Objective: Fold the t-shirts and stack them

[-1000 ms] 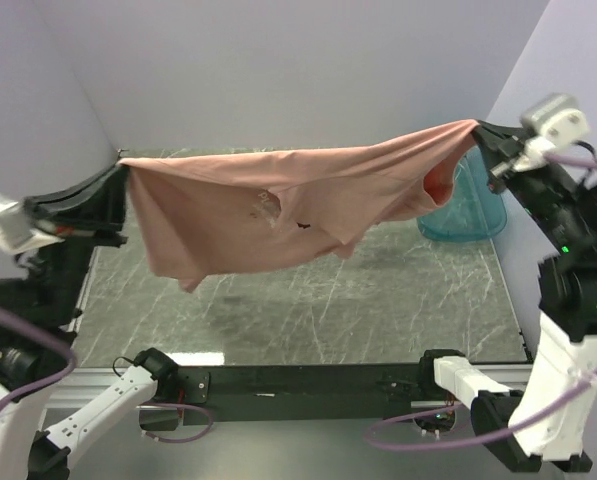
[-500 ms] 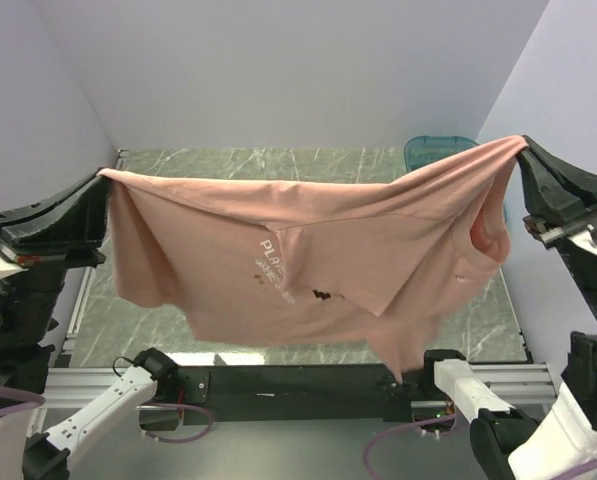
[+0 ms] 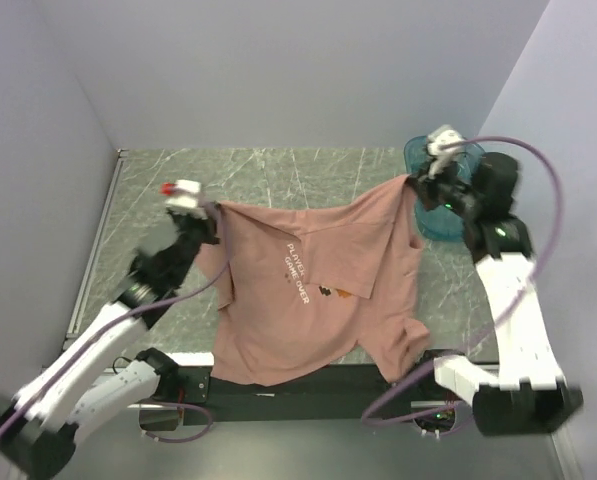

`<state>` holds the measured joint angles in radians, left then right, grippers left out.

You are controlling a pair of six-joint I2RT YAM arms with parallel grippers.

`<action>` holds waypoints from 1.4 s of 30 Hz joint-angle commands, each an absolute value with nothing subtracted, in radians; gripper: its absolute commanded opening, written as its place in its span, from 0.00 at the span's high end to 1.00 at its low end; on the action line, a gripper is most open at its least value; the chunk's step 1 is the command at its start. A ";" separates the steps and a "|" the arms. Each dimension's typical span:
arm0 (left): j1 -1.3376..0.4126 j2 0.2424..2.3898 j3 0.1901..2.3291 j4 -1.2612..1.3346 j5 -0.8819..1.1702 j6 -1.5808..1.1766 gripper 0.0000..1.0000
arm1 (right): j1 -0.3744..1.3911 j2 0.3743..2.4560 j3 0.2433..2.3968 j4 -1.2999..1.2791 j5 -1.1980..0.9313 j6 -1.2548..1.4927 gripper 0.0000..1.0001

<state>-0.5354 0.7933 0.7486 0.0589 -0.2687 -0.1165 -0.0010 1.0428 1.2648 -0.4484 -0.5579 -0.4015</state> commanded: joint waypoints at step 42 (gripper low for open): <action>-0.189 0.577 0.644 -0.161 -0.185 -0.179 0.06 | 0.584 1.880 1.459 -0.583 -0.141 -0.537 0.44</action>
